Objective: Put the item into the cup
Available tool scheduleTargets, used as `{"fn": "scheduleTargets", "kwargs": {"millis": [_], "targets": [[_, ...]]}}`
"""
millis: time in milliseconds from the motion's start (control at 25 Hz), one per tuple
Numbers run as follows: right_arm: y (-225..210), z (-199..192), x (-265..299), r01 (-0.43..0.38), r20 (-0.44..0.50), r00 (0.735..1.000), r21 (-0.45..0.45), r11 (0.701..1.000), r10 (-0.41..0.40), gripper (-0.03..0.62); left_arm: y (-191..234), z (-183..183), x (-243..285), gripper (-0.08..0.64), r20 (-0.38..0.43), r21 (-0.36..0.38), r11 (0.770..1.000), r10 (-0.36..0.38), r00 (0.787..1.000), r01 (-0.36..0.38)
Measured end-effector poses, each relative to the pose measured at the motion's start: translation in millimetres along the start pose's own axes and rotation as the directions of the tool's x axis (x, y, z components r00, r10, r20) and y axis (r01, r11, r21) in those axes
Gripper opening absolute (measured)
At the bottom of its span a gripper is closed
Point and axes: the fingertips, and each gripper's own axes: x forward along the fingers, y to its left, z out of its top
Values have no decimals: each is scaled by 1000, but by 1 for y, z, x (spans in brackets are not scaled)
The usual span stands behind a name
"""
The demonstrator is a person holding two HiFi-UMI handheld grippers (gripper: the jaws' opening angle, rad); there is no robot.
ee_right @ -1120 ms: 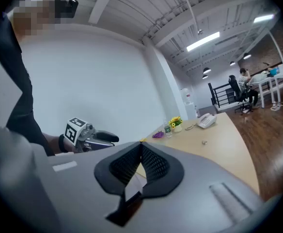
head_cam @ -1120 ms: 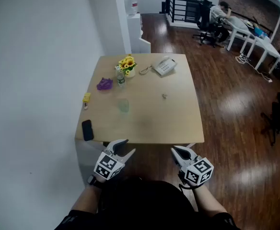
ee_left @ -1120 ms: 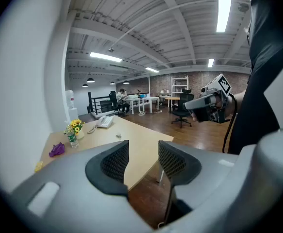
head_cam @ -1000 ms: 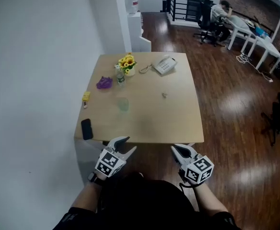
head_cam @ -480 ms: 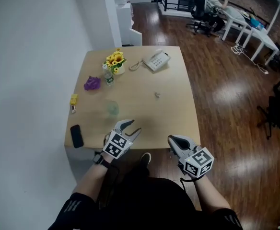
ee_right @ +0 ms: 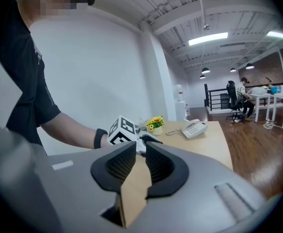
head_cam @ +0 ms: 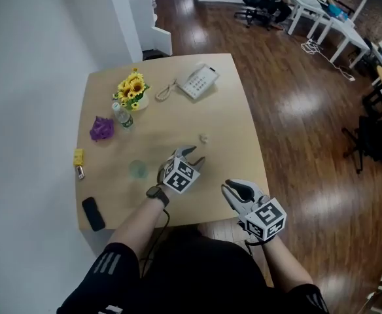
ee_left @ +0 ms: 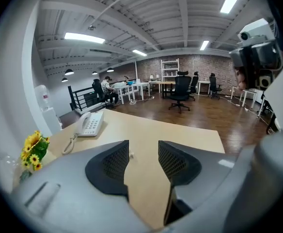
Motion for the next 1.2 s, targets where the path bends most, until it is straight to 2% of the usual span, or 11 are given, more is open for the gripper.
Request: {"fn": "scheduleTargets", "kwargs": {"millis": [200, 360, 520, 720, 840, 1000, 1200], "targets": [[-27, 2, 30, 24, -31, 999, 18, 1000, -24, 72, 19, -8, 79, 172, -82, -1, 999, -53, 995, 53], [-37, -2, 39, 32, -63, 998, 38, 999, -30, 72, 34, -28, 130, 164, -179, 10, 999, -48, 983, 51], [-46, -9, 36, 50, -83, 996, 65, 997, -45, 72, 42, -47, 161, 153, -256, 18, 999, -41, 966, 47], [-54, -18, 27, 82, -99, 992, 102, 991, -72, 72, 48, -65, 178, 104, -331, 16, 999, -24, 943, 31], [-54, -18, 24, 90, -99, 992, 104, 991, -79, 72, 50, -63, 178, 5, -322, 32, 999, -8, 947, 19], [-50, -11, 21, 90, -88, 993, 98, 991, -82, 72, 55, -53, 169, 3, -291, 25, 1000, 9, 957, -2], [-35, -4, 21, 62, -78, 995, 71, 996, -56, 72, 52, -21, 132, 2, -195, 45, 999, 20, 981, -12]]}}
